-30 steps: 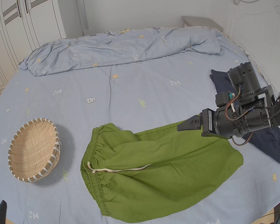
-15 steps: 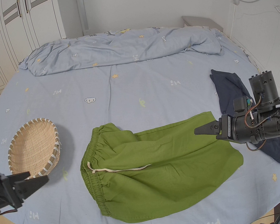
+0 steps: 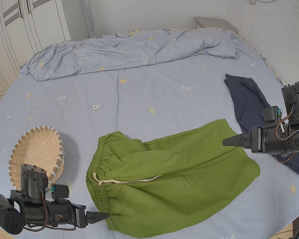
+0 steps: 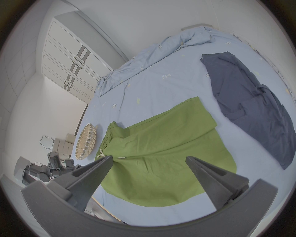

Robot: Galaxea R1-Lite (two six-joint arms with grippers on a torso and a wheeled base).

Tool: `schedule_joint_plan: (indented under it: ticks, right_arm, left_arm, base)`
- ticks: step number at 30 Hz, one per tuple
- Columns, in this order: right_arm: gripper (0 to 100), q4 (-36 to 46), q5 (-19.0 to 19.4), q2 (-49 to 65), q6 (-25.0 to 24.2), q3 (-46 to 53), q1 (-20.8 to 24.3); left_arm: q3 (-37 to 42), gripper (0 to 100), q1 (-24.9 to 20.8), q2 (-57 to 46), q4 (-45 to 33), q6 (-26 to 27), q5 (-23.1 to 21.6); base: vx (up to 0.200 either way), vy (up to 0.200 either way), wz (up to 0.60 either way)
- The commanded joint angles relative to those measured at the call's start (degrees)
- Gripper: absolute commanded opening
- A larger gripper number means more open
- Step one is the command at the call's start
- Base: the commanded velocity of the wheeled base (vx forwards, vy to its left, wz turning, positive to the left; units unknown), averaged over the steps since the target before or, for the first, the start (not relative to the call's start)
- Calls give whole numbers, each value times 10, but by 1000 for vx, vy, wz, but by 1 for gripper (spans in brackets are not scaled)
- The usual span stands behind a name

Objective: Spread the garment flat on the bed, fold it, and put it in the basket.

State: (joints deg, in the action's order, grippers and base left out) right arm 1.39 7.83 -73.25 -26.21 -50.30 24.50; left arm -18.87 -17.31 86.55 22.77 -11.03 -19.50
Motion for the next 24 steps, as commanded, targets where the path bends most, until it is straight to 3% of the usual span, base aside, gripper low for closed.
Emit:
schedule_joint_plan:
  ticks: [1, 17, 24]
  right_arm:
    - [100, -2, 2, 21, 10, 19, -11]
    - [100, -2, 2, 26, 12, 26, 2]
    - [100, -2, 2, 26, 12, 26, 1]
  left_arm:
    - [30, 100, -6, 90, 18, 14, -14]
    - [-77, 100, -32, 107, 18, -36, -24]
    - [-100, 100, -65, 133, 20, -42, -28]
  base:
    - [0, 0, 0]
    - [0, 0, 0]
    - [0, 0, 0]
